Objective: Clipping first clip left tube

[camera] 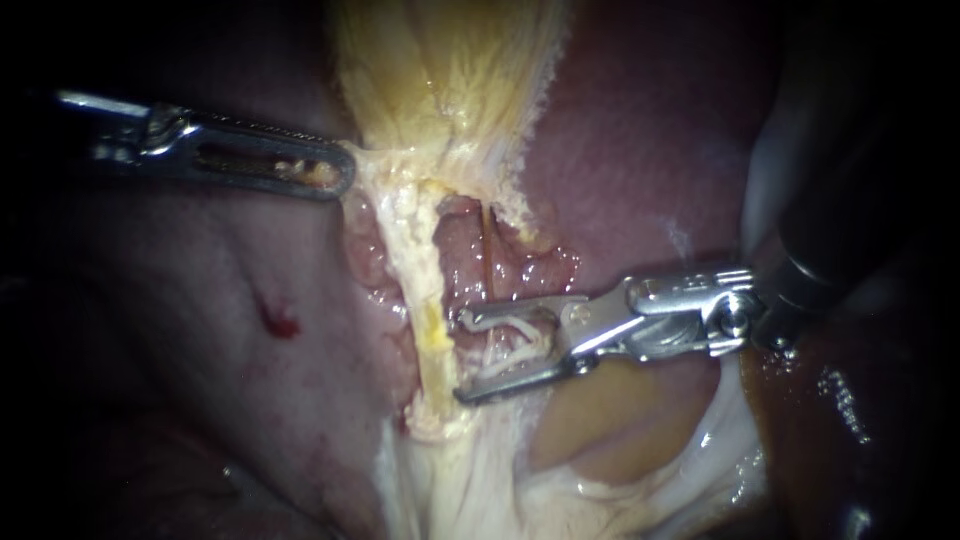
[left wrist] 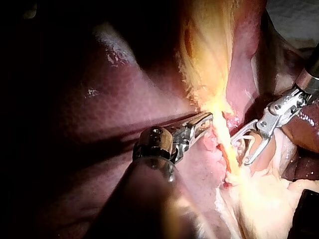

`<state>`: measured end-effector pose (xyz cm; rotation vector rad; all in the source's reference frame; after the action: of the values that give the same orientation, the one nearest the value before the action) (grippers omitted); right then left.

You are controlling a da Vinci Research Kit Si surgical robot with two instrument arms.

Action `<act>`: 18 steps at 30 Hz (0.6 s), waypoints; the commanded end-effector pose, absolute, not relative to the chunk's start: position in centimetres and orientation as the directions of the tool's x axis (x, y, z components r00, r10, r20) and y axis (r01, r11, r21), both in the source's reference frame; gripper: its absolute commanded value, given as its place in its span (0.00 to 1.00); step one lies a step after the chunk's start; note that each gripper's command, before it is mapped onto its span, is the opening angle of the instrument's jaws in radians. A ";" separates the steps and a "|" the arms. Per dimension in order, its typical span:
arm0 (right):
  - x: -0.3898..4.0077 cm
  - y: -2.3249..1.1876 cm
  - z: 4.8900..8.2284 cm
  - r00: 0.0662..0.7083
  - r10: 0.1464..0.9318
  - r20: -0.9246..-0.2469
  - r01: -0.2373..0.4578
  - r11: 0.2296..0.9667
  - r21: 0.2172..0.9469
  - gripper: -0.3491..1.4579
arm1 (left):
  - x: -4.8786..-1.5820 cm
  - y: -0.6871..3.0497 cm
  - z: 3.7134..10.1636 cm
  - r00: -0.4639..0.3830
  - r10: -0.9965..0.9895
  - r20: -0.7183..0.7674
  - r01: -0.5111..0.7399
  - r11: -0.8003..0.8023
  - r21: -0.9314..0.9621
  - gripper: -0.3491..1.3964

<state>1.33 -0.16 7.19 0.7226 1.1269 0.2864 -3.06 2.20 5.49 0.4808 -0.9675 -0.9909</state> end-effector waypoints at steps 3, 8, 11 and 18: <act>1.38 -0.17 7.21 0.419 0.552 -0.721 0.156 0.738 0.656 0.46 | -3.06 2.20 5.49 0.201 -0.866 0.457 0.478 0.494 0.726 0.00; 1.46 -0.21 7.24 0.407 0.553 -0.727 0.189 0.727 0.660 0.46 | -3.07 2.20 5.49 0.201 -0.866 0.457 0.479 0.494 0.726 0.00; 1.52 -0.24 7.25 0.394 0.550 -0.736 0.214 0.724 0.656 0.46 | -3.07 2.21 5.49 0.201 -0.866 0.457 0.479 0.494 0.726 0.00; 1.67 -0.28 7.21 0.345 0.563 -0.751 0.278 0.703 0.655 0.46 | -3.09 2.21 5.49 0.201 -0.867 0.457 0.477 0.494 0.727 0.00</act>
<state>1.69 -0.28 7.20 0.8271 1.2502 0.2118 -3.09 2.21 5.49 0.4826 -0.9674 -0.9907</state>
